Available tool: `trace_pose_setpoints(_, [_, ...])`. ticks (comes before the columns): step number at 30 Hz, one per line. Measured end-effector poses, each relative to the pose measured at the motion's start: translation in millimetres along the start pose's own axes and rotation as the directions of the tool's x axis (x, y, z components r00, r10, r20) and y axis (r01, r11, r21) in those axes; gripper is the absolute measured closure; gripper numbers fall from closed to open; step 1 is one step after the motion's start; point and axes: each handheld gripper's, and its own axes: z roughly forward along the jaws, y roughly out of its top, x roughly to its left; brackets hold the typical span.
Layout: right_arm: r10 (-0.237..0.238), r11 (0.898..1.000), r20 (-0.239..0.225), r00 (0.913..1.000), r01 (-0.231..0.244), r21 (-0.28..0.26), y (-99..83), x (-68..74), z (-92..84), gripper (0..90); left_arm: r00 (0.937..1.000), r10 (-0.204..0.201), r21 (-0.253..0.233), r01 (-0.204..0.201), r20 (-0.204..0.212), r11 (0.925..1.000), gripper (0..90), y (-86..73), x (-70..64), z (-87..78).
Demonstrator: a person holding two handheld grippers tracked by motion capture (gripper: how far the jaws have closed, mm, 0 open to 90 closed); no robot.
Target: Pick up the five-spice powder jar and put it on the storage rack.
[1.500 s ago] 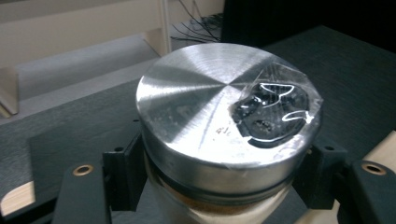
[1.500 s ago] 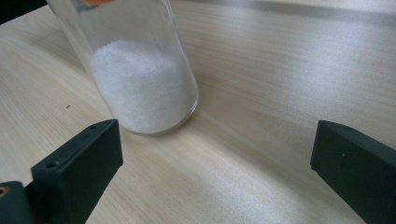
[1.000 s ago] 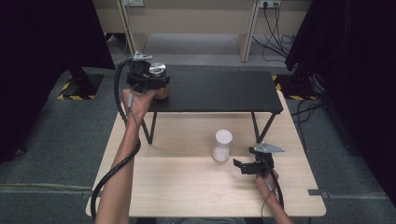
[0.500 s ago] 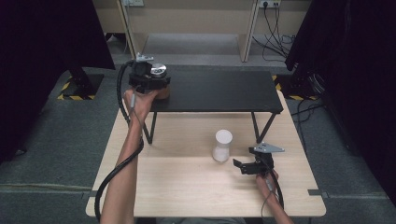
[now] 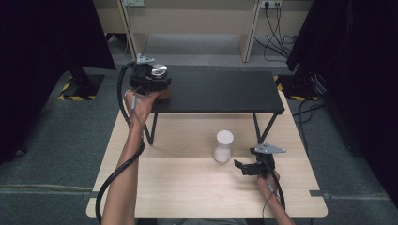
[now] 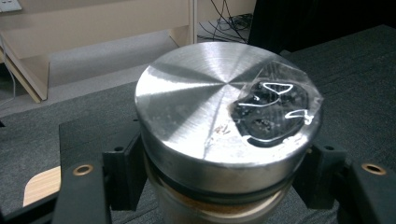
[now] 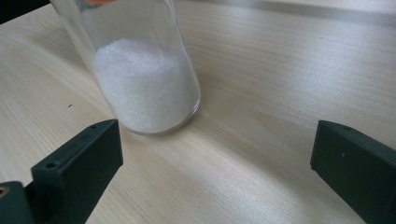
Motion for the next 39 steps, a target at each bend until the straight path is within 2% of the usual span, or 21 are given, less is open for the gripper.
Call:
trace_pose_setpoints(8, [-0.002,1.0,0.0,1.0,0.002,0.001,0.2,0.2,0.2,2.3,1.0,0.0,0.004,0.0,0.002,1.0,30.0,0.7,0.4,-0.4])
trace_pose_setpoints(9, [-0.001,1.0,-0.001,1.0,0.001,0.002,0.3,0.1,0.1,2.3,1.0,0.0,-0.002,0.0,0.002,1.0,28.0,-0.5,0.4,-0.4])
trace_pose_setpoints(11, [0.0,1.0,-0.001,1.0,0.0,0.001,0.2,0.0,0.1,2.3,0.9992,-0.038,-0.002,0.038,0.01,0.9993,12.9,-0.5,3.3,-0.3])
trace_pose_setpoints(12, [0.0,1.0,-0.001,1.0,0.0,0.001,0.2,0.0,0.1,2.3,0.999,-0.042,-0.008,0.042,0.015,0.9991,9.1,-1.8,4.3,-1.5])
trace_pose_setpoints(14, [-0.002,1.0,0.0,1.0,0.002,0.002,0.3,0.3,0.2,2.3,0.9991,-0.041,-0.015,0.042,0.012,0.999,7.7,-2.8,3.9,-2.8])
trace_pose_setpoints(16, [-0.006,1.0,0.002,1.0,0.006,0.004,0.6,1.0,0.3,2.2,0.9985,-0.048,-0.026,0.048,0.027,0.9985,3.7,-3.8,6.3,-7.1])
trace_pose_setpoints(32, [-0.009,1.0,0.004,1.0,0.009,0.006,1.0,1.4,0.5,2.2,0.9976,-0.039,-0.049,0.041,0.057,0.998,4.1,-0.7,9.9,-27.4])
trace_pose_setpoints(36, [-0.007,1.0,0.004,1.0,0.007,0.005,0.9,1.4,0.4,2.2,0.9954,-0.058,-0.057,0.062,0.076,0.9964,4.3,-3.6,11.8,-33.7])
trace_pose_setpoints(39, [-0.008,1.0,0.004,1.0,0.007,0.005,0.9,1.4,0.5,2.2,0.9948,-0.052,-0.073,0.058,0.088,0.9956,4.4,-10.8,10.5,-41.1])
